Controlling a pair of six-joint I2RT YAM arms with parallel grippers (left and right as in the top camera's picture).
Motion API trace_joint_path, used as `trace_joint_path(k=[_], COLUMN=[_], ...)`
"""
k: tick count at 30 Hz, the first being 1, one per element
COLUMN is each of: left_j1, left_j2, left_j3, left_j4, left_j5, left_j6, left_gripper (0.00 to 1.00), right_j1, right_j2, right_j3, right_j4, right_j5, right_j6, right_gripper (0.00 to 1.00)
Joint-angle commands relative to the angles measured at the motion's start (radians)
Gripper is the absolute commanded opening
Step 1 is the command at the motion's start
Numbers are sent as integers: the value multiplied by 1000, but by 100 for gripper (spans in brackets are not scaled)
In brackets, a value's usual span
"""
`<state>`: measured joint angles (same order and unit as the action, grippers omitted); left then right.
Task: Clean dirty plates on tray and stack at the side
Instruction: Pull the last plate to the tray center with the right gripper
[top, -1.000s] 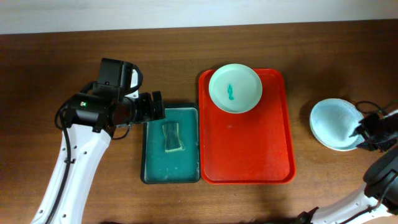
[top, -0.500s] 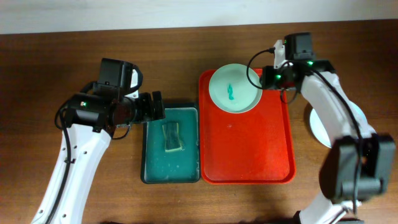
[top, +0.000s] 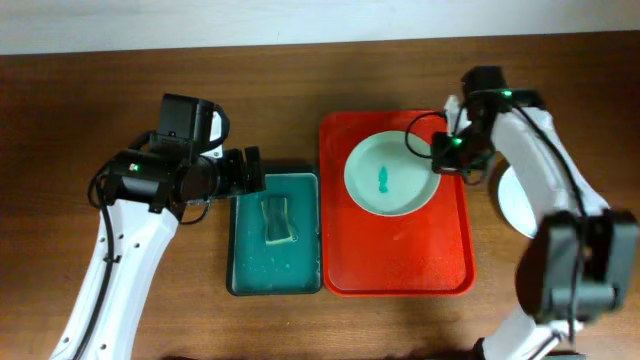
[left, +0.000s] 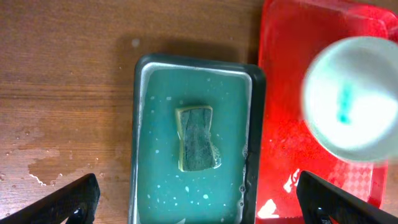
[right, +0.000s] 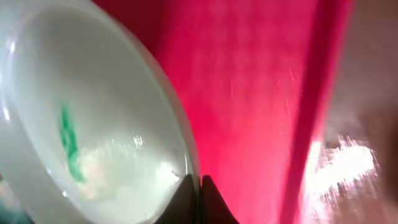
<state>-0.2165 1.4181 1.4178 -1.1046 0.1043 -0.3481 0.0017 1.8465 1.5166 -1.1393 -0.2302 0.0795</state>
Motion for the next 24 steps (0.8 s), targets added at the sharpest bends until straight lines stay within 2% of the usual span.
trace_joint_path(k=[1,2,4,5,7,9,12,14,15,16,19,20,21,22,24], left_j1=[3,3,3,3,3,3,3,3,3,3,-37,-56,-87,-114,-175], left_j2=[-8,-8,-8,-8,-8,-8,-8,-8,-8,-8,11,24,47,72,156], left_j3=[10,10,10,10,10,10,10,10,10,10,-31,-48,-78,-110,-188], left_j4=[0,0,0,0,0,0,0,3,16,7,5,7,15,42,113], left_j5=[1,1,1,1,1,1,1,6,13,13,11,11,4,4,1], left_j6=[5,5,5,5,5,5,5,4,3,4,9,9,9,9,8], left_gripper=[99,100,99,99,99,99,99,99,99,99,100,100,100,96,77], right_j1=[-3,-3,-2,-2,-2,-2,-2,-2,-2,-2,-2,-2,-2,-2,-2], right_j2=[-180,-226,-360,-434,-505,-504,-471,-453,-460,-471,-543,-556,-572,-581,-579], right_j3=[10,-24,-220,-366,-572,-713,-809,-812,-790,-751,-533,-495,-455,-446,-447], right_j4=[-136,-168,-109,8,226,363,515,536,510,466,221,189,162,159,140], right_j5=[8,18,17,13,-34,-35,5,5,-1,-5,-5,-5,-5,-6,-6], right_j6=[49,94,200,256,256,255,247,246,232,201,62,55,55,55,55], right_gripper=[4,4,4,4,4,4,4,7,12,17,22,22,27,36,37])
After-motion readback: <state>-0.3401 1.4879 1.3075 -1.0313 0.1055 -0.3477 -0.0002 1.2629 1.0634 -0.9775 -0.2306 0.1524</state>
